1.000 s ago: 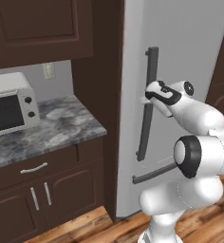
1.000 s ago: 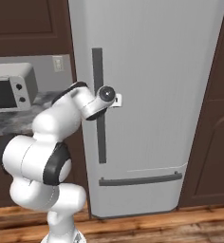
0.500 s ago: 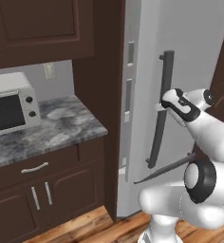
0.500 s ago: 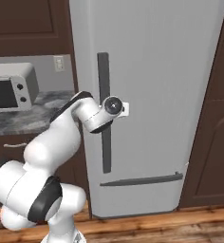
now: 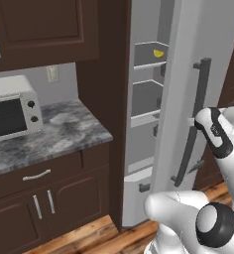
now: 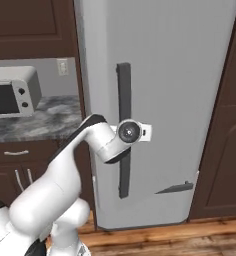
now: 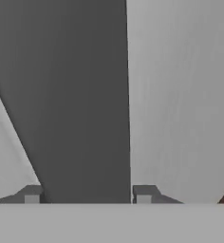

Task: There is a bowl on the dining counter. Grab a lemon wedge from the fridge and place it in the bowl. Then get the liquor bottle and glass cup from the cabinet and place them next to the bowl.

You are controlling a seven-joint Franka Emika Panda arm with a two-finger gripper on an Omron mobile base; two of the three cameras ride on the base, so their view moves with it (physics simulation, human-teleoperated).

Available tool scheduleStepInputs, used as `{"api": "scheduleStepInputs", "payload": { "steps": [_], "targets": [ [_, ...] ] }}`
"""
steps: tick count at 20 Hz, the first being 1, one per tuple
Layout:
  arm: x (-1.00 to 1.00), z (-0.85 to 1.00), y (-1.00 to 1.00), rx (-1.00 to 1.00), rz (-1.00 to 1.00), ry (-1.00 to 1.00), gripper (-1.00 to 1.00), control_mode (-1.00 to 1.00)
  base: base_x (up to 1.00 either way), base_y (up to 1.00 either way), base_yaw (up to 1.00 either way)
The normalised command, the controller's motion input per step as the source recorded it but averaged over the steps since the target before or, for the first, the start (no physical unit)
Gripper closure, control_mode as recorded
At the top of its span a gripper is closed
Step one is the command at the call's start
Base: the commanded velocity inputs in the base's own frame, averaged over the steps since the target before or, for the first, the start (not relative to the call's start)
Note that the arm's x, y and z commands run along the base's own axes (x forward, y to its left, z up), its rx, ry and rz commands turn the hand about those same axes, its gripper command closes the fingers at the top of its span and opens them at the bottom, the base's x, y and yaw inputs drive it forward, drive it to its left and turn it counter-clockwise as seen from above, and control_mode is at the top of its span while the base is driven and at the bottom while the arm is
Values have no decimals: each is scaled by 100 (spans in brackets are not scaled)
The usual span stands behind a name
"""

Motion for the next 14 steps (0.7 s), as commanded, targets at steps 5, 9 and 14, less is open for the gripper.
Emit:
{"api": "scheduleStepInputs", "payload": {
  "steps": [5, 9, 14],
  "targets": [
    [-73, 3, -100, 0, -14, 3, 100, -100, 0, 0, 0],
    [-65, 15, -97, 0, -15, 9, -100, -100, 0, 0, 0],
    [-92, 55, -25, 4, -5, 0, -100, -100, 0, 0, 0]
  ]
}}
